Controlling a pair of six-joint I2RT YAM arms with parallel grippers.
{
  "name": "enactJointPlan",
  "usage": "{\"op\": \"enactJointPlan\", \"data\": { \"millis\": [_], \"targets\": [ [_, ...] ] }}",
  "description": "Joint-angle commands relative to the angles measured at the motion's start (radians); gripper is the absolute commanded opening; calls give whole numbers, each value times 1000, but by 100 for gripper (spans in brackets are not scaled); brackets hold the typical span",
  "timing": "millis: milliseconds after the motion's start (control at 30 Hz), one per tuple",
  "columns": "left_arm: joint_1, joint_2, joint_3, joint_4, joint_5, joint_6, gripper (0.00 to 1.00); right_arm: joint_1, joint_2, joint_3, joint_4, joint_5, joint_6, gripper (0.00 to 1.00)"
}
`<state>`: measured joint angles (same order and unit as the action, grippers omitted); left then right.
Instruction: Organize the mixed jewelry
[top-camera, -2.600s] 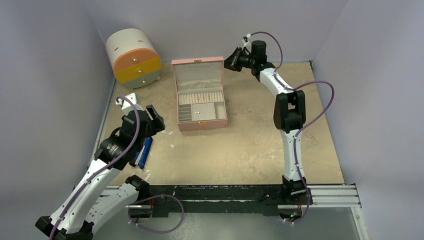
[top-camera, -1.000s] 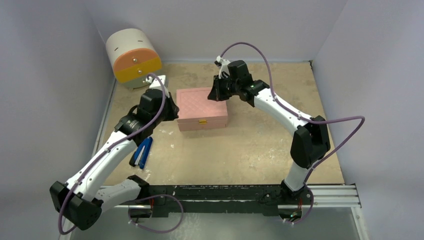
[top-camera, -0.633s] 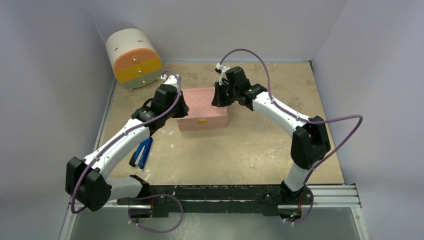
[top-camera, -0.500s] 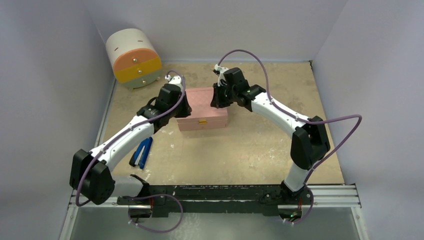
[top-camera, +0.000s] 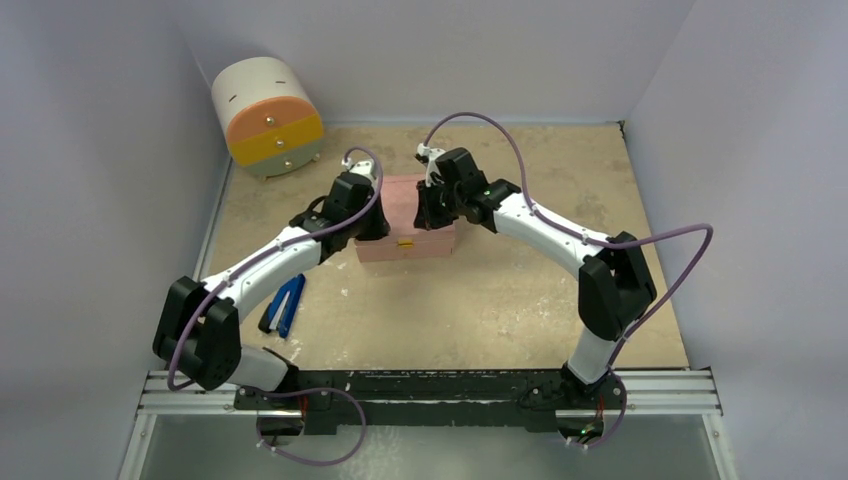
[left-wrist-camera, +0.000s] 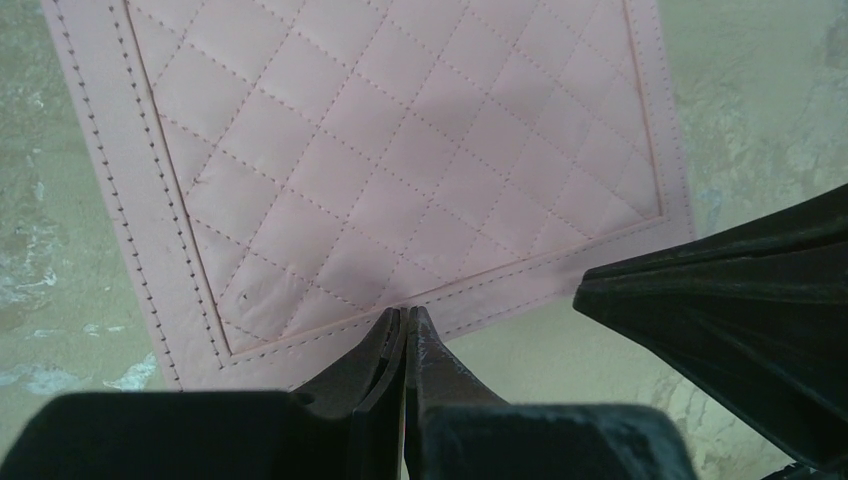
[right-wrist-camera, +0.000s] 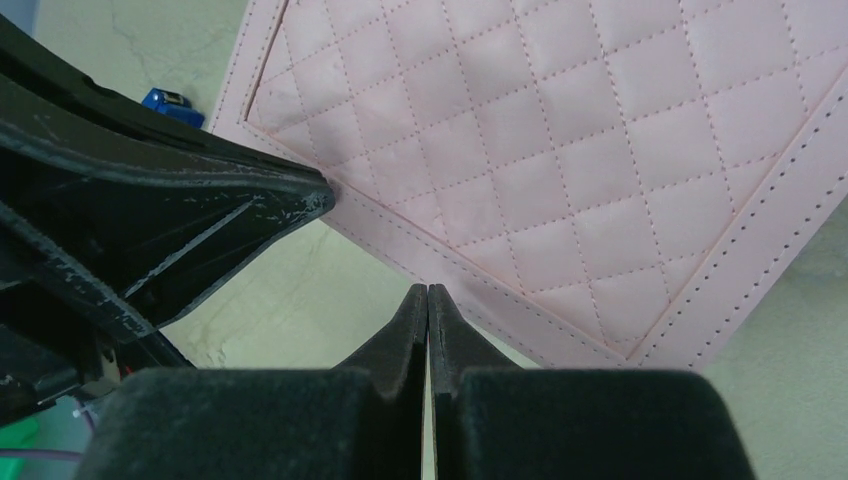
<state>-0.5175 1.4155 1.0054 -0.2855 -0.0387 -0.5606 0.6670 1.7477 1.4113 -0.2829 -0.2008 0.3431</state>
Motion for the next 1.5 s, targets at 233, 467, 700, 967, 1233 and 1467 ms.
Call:
{"op": "enactJointPlan", "data": {
  "millis": [233,467,700,967,1233,1467],
  "targets": [
    [4,44,-83,47,10,-23,0,5,38,-50,46,23,8,0],
    [4,54,-131,12,-25,-33,0,6,64,-99,53,54,14,0],
    [4,48,-137,-4,-28,-33,0,20,24,10,17,43,20,0],
    [4,39,-138,-7,-24,-31,0,40,7,116,10,33,35,0],
    [4,39,-143,-6,-21,-30,0,53,52,-58,97,38,71,0],
    [4,41,-144,-7,-19,-30,0,66,37,-267,189,69,135,0]
  ]
}}
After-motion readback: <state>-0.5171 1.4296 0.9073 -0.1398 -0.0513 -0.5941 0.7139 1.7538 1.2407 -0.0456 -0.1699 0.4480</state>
